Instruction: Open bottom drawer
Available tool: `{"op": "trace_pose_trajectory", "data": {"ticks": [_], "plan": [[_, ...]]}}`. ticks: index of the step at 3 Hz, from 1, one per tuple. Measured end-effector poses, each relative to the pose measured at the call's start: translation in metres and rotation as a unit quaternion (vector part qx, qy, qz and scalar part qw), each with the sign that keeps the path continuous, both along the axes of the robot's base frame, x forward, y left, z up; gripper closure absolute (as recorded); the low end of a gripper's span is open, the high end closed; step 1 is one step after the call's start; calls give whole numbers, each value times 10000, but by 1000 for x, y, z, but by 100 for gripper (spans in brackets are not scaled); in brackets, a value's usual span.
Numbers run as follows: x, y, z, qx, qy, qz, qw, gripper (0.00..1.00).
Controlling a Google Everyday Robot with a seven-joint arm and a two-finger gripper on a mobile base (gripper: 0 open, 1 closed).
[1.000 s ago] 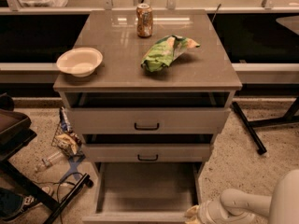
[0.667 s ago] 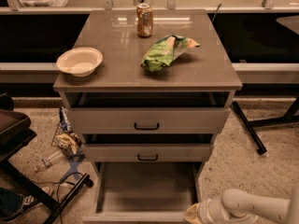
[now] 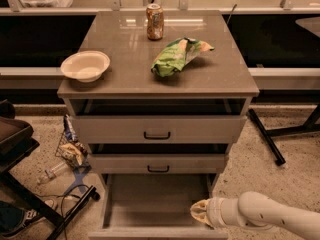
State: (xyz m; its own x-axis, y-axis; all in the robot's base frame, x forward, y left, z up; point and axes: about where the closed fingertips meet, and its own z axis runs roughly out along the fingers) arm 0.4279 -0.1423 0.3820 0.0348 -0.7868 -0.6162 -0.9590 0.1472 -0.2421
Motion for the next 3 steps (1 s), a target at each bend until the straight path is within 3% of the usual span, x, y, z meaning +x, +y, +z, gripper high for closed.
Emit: {"op": "trace_pose_trajectory", "data": {"ticks": [1,3], "plan": [[-2,0,-12,-23,82,-7,10000,100],[6,27,-59,83,87,224,9997,100]]}}
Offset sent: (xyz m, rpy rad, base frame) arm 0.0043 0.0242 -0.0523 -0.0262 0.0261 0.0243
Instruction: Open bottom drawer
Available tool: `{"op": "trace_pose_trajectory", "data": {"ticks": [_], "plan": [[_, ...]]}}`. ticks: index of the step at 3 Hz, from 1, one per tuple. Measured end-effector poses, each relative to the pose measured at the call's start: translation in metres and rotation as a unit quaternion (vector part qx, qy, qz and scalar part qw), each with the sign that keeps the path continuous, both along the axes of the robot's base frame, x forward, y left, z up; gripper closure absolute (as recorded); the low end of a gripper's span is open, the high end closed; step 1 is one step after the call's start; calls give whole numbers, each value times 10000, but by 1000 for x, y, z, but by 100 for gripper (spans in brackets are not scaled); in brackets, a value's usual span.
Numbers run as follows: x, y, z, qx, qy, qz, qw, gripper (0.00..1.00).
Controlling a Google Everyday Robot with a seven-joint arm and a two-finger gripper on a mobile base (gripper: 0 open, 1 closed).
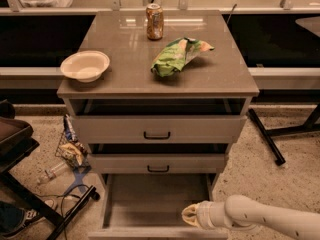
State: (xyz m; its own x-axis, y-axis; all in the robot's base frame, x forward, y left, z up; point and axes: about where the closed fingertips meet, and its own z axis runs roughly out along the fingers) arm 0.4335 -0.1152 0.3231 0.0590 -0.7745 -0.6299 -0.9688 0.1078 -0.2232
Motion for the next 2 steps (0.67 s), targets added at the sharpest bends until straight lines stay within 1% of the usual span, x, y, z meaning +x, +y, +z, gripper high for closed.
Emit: {"op": "trace_pose_trajectory", "data": {"ticks": [1,2], "plan": [[7,13,-38,205,35,132,9997,100],[24,17,-73,102,138,264,9995,100]]}}
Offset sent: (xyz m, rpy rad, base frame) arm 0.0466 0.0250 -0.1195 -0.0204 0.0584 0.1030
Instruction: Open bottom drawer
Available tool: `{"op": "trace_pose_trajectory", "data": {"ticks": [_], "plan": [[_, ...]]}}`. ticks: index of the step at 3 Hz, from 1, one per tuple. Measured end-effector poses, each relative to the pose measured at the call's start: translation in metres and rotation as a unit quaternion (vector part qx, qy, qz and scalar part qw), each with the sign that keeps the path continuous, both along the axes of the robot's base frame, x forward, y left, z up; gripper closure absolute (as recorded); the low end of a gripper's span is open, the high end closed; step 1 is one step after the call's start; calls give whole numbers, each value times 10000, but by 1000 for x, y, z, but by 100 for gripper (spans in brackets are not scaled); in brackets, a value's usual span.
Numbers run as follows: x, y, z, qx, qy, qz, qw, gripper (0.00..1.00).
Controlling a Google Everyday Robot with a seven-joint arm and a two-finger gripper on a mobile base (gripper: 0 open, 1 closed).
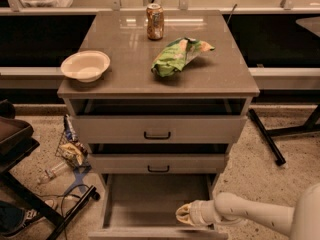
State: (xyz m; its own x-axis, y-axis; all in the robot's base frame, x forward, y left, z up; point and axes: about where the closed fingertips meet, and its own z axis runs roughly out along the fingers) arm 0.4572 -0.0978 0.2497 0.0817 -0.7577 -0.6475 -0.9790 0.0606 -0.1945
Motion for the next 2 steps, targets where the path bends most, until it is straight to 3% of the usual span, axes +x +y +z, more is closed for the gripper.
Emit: {"op": "trace_pose_trajectory", "data": {"ticks": [2], "plan": [[31,-3,-70,-254,343,273,9987,100]]}}
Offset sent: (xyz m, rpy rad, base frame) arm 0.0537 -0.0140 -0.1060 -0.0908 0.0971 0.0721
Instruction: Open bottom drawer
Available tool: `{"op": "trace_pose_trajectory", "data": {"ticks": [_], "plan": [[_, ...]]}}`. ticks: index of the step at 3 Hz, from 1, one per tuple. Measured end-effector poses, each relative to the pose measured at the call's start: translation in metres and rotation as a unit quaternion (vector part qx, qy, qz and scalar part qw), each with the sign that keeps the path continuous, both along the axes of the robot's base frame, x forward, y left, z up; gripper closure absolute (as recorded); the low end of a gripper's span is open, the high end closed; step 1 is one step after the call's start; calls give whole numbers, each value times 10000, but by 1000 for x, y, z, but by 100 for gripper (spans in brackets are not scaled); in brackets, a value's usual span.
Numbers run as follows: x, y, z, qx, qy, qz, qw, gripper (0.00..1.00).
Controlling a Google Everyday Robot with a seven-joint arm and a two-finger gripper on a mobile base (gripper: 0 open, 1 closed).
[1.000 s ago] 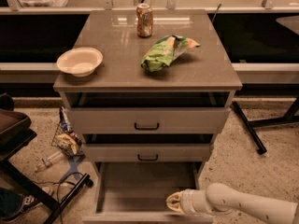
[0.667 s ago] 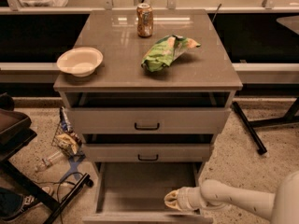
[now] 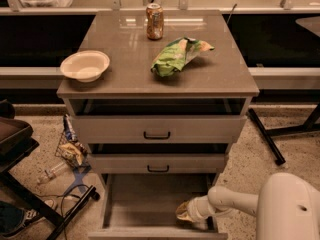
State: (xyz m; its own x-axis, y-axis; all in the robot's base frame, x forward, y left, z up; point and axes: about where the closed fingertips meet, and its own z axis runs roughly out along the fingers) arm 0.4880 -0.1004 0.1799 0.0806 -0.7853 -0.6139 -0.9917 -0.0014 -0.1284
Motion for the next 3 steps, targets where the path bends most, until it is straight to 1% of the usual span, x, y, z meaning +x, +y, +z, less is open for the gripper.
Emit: {"op": "trace_pose_trajectory", "data": {"ticks": [1,2,3], "plan": [[5,-2,-7,-29,23,-22,10000,100],[-5,-3,-14,-40,157,-70,9998,100],[-44,-12,-37,-106,653,-249,9975,100]]}}
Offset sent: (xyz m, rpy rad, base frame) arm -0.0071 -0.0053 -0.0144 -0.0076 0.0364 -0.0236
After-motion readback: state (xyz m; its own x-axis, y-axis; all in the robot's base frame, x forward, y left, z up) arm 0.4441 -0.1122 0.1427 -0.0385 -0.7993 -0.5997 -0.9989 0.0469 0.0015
